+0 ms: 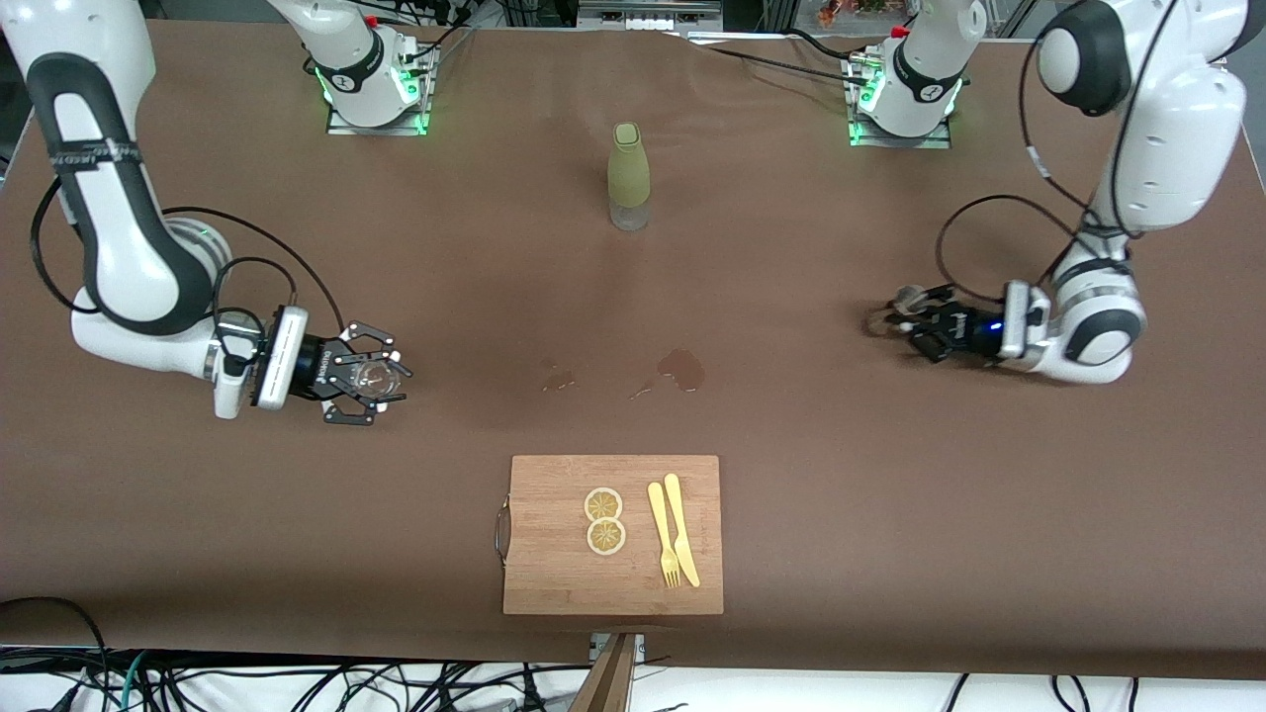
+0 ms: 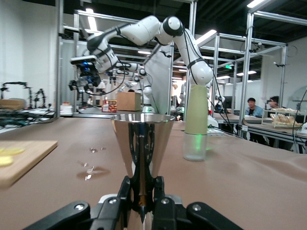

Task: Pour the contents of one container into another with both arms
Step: 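Lift the glass with the right gripper while the left gripper brings the jigger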

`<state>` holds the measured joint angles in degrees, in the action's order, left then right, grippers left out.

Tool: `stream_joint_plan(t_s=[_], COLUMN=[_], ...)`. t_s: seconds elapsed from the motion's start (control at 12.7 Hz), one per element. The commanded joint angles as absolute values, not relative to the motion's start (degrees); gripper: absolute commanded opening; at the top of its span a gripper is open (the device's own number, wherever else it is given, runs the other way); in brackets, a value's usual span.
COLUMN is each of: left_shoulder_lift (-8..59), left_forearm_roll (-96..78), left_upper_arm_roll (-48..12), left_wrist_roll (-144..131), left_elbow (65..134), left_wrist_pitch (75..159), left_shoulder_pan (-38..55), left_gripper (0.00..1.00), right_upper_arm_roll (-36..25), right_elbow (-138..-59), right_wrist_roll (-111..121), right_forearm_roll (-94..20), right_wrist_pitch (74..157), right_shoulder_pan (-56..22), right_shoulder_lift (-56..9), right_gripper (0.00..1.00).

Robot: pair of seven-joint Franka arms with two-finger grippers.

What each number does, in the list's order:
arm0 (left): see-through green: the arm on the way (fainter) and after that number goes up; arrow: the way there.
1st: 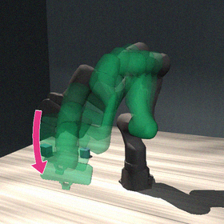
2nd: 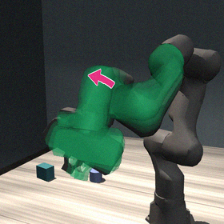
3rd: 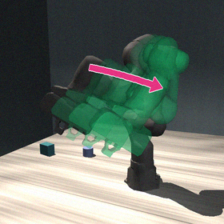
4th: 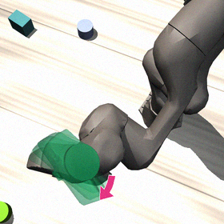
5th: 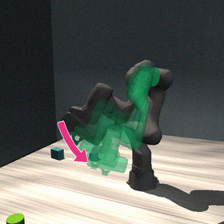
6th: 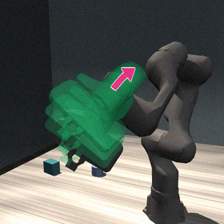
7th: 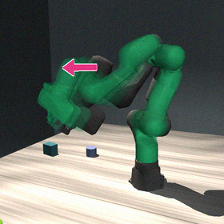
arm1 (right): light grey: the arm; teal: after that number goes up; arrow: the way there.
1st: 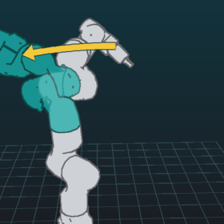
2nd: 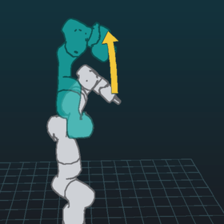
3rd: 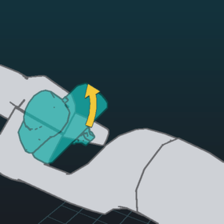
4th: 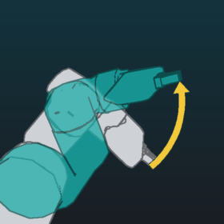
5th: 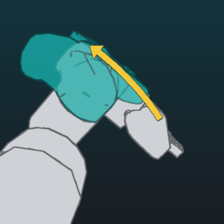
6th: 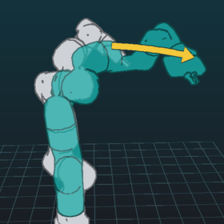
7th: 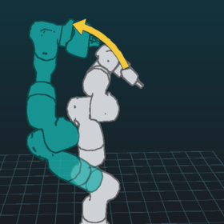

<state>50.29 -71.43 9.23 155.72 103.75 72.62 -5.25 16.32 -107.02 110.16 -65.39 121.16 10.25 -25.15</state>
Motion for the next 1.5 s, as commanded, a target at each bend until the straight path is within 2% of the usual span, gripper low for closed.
stream_joint_plan(t_s=[0.0,0.31,0.63,0.94,1.18,1.42], left_shoulder_lift=[49.0,49.4,50.9,54.7,56.7,58.0], left_forearm_roll=[-78.3,-92.6,-102.5,-109.1,-111.1,-112.7], left_upper_arm_roll=[3.8,-6.0,-8.5,-8.5,-8.4,-8.4], left_wrist_roll=[154.8,149.0,144.7,143.0,143.5,143.8], left_elbow=[103.9,100.7,97.0,92.6,89.9,87.9], left_wrist_pitch=[79.5,94.2,106.2,109.4,112.1,113.4], left_shoulder_pan=[-1.2,4.6,13.2,21.4,24.2,26.5], left_gripper=[0.00,0.00,0.00,0.00,0.00,0.00], right_upper_arm_roll=[19.7,21.2,22.2,24.0,24.0,24.7], right_elbow=[-111.3,-112.5,-112.6,-112.2,-112.2,-112.2], right_wrist_roll=[107.7,104.7,100.1,97.0,96.9,94.4], right_forearm_roll=[-64.3,-62.8,-61.5,-56.6,-55.3,-49.2], right_wrist_pitch=[125.7,130.2,134.5,135.6,137.8,138.1], right_shoulder_pan=[9.8,5.8,1.1,-1.4,-3.4,-3.8], right_shoulder_lift=[-20.7,-18.6,-18.6,-18.6,-18.6,-18.6], right_gripper=[0.34,0.34,0.34,0.34,0.34,0.34])
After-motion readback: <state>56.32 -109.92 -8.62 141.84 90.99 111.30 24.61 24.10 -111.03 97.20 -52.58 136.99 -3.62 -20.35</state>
